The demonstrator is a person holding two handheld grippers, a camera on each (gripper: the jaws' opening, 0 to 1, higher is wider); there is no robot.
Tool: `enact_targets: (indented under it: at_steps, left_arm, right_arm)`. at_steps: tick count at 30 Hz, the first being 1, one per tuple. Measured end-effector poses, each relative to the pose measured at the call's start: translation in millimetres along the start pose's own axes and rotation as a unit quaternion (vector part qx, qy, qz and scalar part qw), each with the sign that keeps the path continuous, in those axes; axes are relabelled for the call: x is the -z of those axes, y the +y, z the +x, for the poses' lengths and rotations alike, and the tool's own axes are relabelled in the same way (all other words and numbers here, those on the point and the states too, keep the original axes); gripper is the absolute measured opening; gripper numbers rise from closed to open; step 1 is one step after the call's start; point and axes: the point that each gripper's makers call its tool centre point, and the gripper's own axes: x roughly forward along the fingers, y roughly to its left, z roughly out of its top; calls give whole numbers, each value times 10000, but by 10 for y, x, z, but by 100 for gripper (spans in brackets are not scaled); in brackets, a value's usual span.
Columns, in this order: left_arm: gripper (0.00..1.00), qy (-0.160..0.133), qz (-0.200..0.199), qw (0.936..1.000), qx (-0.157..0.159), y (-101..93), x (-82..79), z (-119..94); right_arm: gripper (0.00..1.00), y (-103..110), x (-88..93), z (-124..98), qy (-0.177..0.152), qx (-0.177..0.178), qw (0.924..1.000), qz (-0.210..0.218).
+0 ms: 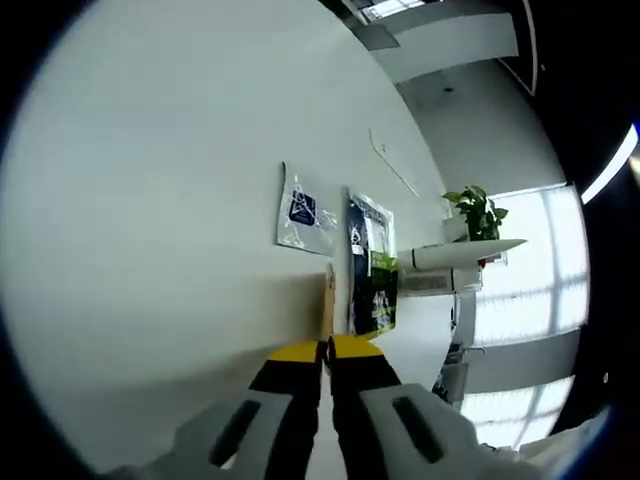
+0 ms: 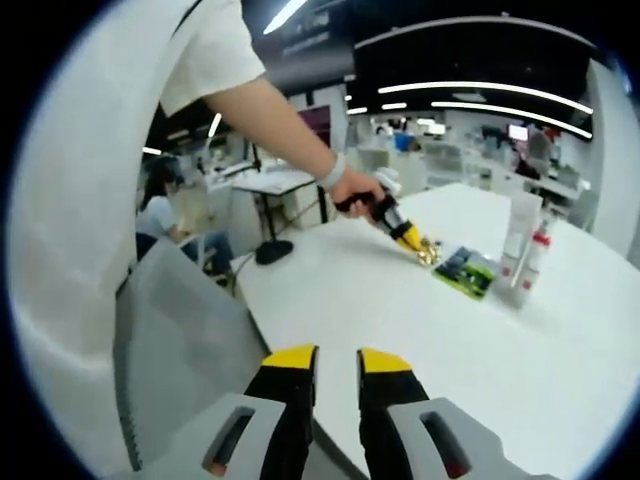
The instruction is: Arrange the skincare products in the storage area until every visible bottle or jar stands upright without overlapping.
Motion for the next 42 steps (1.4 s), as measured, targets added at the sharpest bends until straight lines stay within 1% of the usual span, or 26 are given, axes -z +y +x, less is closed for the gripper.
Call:
enact_targets:
  at_steps: [2,6,7,9,11,15,20,23,26,28,32,35,37,39,41,42]
  left_arm:
    - [0,39,-3,10000,-8,5,6,7]
    - [0,74,142,9997,-196,56,2,18]
    - [1,162,118,9994,-279,83,16,26]
    - [2,230,309,9980,-505,142,9,17]
    - [2,246,304,9980,-487,102,-8,23]
    - [2,291,387,9969,-627,117,-53,18]
    - [3,378,431,9954,-773,135,-45,1]
    - [3,395,457,9942,-888,158,-52,-19]
    - [2,404,571,9919,-1061,188,-75,-43]
    - [4,449,624,9909,-1109,184,-72,-50]
    - [8,446,696,9895,-1185,166,-85,-77]
    - [13,399,781,9884,-1242,151,-105,-115]
    - [19,352,843,9867,-1346,153,-119,-163]
    - [25,282,1034,9847,-1376,111,-119,-214]
    - [26,230,1125,9838,-1381,62,-107,-270]
    - [27,174,1241,9826,-1368,16,-99,-316]
  right_arm:
    - [14,-1,-2,-2,0,7,10000,-21]
    - [14,-4,-3,-4,-1,15,10000,-29]
    - [14,-3,-2,-4,0,13,10000,-32]
    - [14,15,8,2,29,-32,10000,-26]
    - [14,31,12,6,42,-48,9999,-91]
    - [14,35,11,5,42,-55,9999,-114]
    - [15,25,3,3,22,-31,9999,-120]
    - [14,36,6,4,26,-43,9999,-152]
    - [14,36,2,4,20,-42,9999,-159]
    - [15,25,2,1,21,-14,9999,-168]
    - [15,25,-7,-1,1,-15,9998,-178]
    - [15,28,-19,-5,-28,-13,9998,-211]
    - [15,24,-24,-7,-38,-6,9998,-211]
    - [16,21,-45,-13,-84,1,9997,-221]
    - [17,21,-64,-17,-135,2,9996,-240]
    - [17,25,-67,-16,-143,-11,9996,-230]
